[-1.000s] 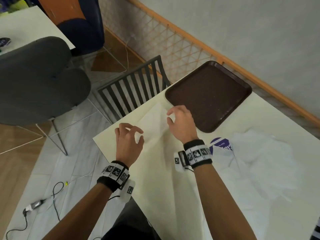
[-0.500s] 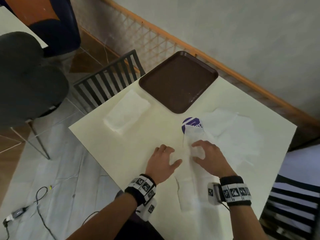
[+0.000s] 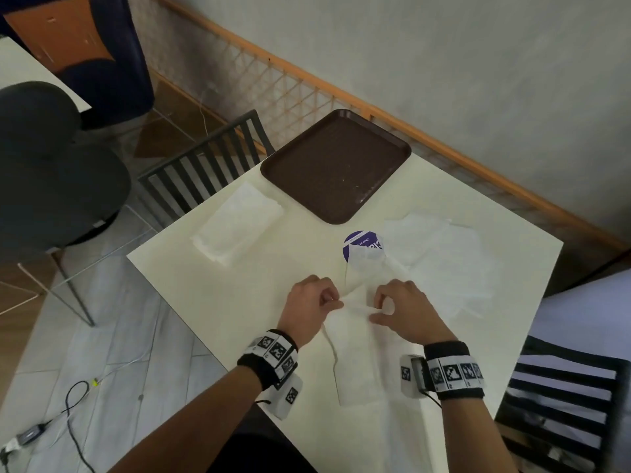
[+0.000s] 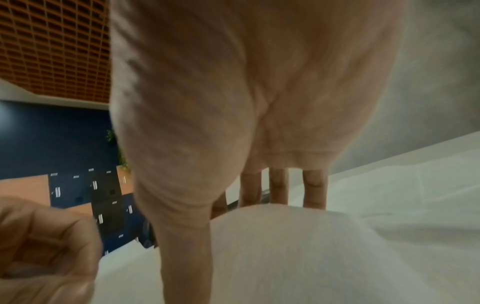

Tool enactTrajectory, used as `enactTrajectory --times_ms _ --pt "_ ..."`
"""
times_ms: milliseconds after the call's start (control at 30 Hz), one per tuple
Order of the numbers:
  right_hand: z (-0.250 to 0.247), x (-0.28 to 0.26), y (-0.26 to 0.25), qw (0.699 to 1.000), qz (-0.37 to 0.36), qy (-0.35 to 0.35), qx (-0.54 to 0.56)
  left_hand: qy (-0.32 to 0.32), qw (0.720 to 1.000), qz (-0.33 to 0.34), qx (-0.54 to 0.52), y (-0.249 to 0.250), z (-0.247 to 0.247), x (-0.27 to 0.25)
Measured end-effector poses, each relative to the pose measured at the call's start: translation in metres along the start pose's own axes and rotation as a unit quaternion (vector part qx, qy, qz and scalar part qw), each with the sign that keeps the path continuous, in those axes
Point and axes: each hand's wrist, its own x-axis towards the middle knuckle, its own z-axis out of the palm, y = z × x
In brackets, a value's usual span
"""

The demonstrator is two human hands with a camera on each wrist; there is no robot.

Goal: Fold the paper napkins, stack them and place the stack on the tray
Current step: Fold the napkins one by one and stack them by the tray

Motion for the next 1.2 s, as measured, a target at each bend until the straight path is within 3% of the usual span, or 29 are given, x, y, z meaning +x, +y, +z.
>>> enactTrajectory --times_ms 100,267,367,467,567,700,733,800,933,1000,1100,1200 --pt "-0.022 -0.011 -0.009 0.996 -0.041 -0.016 0.076 0.001 0.999 0.042 -0.02 0.009 -0.018 -0.001" --pt "-0.071 -0.03 -0.057 0.977 -0.131 0.031 0.167 -0.118 0.991 0.016 -0.064 0.044 -0.049 0.003" --pt "-0.096 -0.032 -0.075 0.95 -0.133 0.108 0.259 -0.112 0.984 -0.005 -0.139 0.057 -0.067 0.011" --pt "-0.098 -0.027 -0.071 0.917 -0.057 0.141 0.369 -0.065 0.972 -0.02 -0.225 0.064 -0.079 0.014" --pt "-0.075 -0.027 -0.065 0.856 0.019 0.064 0.513 -0.003 0.958 -0.044 -0.283 0.066 -0.085 0.016" --pt "-0.041 -0.024 -0.072 0.743 0.02 0.044 0.668 0.086 0.954 -0.07 -0.277 0.05 -0.089 0.02" --pt "-0.035 -0.022 -0.074 0.732 0.02 0.048 0.679 0.1 0.957 -0.077 -0.261 0.046 -0.09 0.02" --pt "-0.025 -0.017 -0.076 0.747 0.023 0.076 0.66 0.106 0.96 -0.081 -0.247 0.039 -0.092 0.021" --pt "-0.015 0.002 -0.082 0.759 0.079 0.138 0.631 0.02 0.962 -0.1 -0.253 0.023 -0.107 0.024" --pt "-0.017 0.012 -0.085 0.765 0.099 0.129 0.624 0.007 0.973 -0.105 -0.206 0.01 -0.117 0.026" --pt "-0.021 0.025 -0.094 0.79 0.056 0.088 0.605 0.018 0.978 -0.084 -0.188 0.001 -0.133 0.028" --pt "-0.027 0.039 -0.105 0.761 0.036 0.054 0.646 0.039 0.986 -0.007 -0.165 0.008 -0.154 0.026"
